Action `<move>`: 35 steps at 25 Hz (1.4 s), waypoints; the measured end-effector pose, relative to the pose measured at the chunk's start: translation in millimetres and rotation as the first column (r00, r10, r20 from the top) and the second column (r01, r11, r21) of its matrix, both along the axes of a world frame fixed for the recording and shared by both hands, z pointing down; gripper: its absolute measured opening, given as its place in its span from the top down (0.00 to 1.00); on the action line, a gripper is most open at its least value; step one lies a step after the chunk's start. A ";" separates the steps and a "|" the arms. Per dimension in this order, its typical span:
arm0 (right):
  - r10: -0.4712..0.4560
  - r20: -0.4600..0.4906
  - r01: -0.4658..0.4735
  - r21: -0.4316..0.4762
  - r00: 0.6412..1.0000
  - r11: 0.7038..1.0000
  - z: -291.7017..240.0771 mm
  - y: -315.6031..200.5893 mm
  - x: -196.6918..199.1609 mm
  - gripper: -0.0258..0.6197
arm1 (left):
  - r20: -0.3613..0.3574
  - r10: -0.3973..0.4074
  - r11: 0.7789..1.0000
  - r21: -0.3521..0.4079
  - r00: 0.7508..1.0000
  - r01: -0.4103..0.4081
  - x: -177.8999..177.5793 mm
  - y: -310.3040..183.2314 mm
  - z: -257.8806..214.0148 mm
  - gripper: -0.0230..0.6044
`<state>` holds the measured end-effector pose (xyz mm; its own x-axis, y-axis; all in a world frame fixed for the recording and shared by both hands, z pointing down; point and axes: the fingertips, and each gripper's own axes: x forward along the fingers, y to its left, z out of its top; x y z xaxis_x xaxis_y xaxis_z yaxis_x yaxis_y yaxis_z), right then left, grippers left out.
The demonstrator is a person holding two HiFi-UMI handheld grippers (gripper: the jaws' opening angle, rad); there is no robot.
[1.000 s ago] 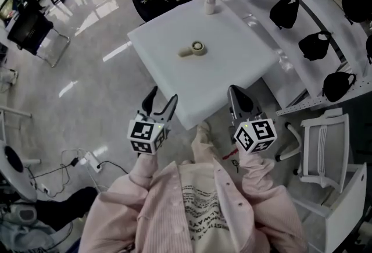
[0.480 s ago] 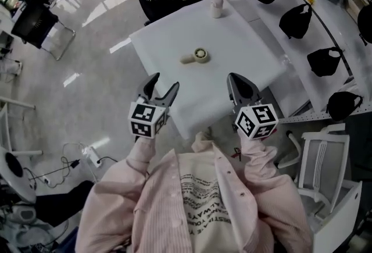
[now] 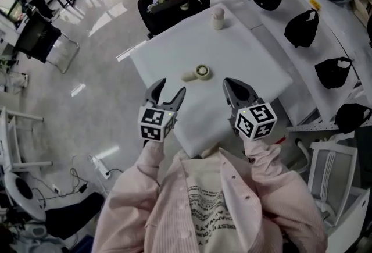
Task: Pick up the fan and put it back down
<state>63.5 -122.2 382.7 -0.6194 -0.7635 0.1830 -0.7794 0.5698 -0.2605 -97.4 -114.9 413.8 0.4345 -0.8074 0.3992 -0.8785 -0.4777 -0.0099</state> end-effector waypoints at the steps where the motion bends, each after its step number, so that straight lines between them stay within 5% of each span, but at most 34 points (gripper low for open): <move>1: 0.001 0.006 -0.001 -0.007 1.000 1.000 3.1 -5.0 -1.0 0.96 | 0.013 0.017 1.000 -0.011 1.000 -0.017 2.8 -4.8 3.3 0.54; 13: 0.048 0.028 -0.044 -0.121 0.998 0.992 61.2 -43.4 -17.6 0.96 | 0.145 0.235 0.960 -0.191 0.961 -0.206 4.3 -55.7 74.0 0.54; 24: 0.145 0.125 -0.115 -0.216 0.982 0.970 106.9 -66.4 -23.3 0.96 | 0.218 0.482 0.847 -0.363 0.848 -0.388 22.1 -90.4 162.7 0.54; 29: 0.168 0.147 -0.126 -0.257 0.975 0.958 123.1 -61.5 -21.5 0.96 | 0.228 0.519 0.823 -0.393 0.824 -0.410 28.1 -102.0 188.8 0.54; 35: 0.185 0.153 -0.134 -0.294 0.971 0.946 140.3 -53.6 -20.9 0.96 | 0.245 0.595 0.771 -0.442 0.766 -0.458 36.3 -109.4 213.8 0.53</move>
